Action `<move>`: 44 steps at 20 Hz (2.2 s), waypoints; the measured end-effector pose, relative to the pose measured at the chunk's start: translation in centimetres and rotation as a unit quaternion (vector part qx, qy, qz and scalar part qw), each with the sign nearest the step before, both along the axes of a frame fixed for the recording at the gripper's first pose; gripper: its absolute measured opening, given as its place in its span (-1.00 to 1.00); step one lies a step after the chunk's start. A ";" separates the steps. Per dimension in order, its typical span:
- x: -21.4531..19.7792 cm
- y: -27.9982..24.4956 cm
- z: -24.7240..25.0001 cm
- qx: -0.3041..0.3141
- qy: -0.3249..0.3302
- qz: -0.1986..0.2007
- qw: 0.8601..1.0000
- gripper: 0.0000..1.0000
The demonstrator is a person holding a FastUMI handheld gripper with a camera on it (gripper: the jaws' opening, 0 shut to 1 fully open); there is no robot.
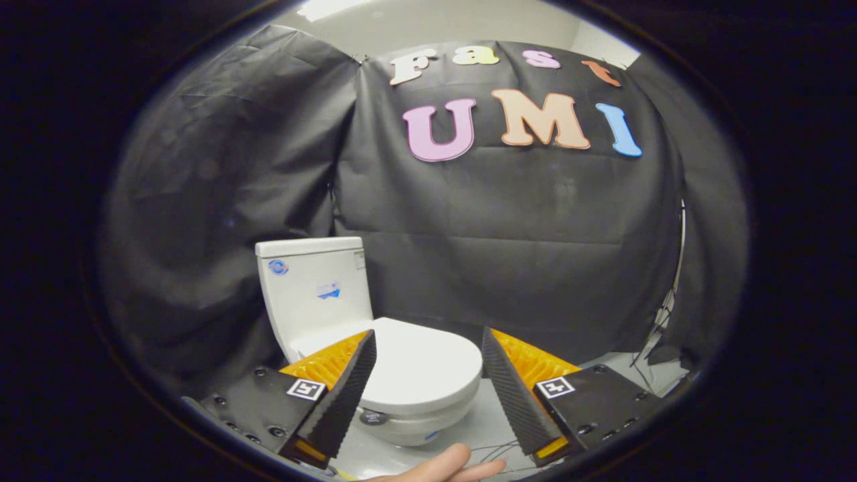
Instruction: Open the toilet lid.
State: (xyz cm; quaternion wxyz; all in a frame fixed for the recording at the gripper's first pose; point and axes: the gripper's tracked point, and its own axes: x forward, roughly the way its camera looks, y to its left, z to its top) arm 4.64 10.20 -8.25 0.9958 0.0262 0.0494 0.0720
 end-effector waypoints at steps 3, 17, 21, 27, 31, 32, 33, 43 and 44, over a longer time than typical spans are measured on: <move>-2.1 1.5 -2.4 0.006 0.016 -0.016 1.000 0.97; -4.0 1.0 -1.5 0.056 -0.012 -0.055 0.997 0.96; -3.8 0.5 -1.5 0.075 -0.018 -0.064 0.995 0.96; -2.1 1.5 -4.0 0.124 0.011 -0.053 0.991 0.96; -0.9 -0.8 -10.8 0.188 0.122 -0.121 0.967 0.95; -0.6 -0.7 -11.4 0.205 0.129 -0.124 0.962 0.95; -0.4 -0.6 -11.4 0.223 0.133 -0.127 0.957 0.94; 4.1 -1.6 -13.7 0.410 0.101 -0.193 0.886 0.92; 4.4 -1.2 -14.1 0.432 0.094 -0.193 0.876 0.91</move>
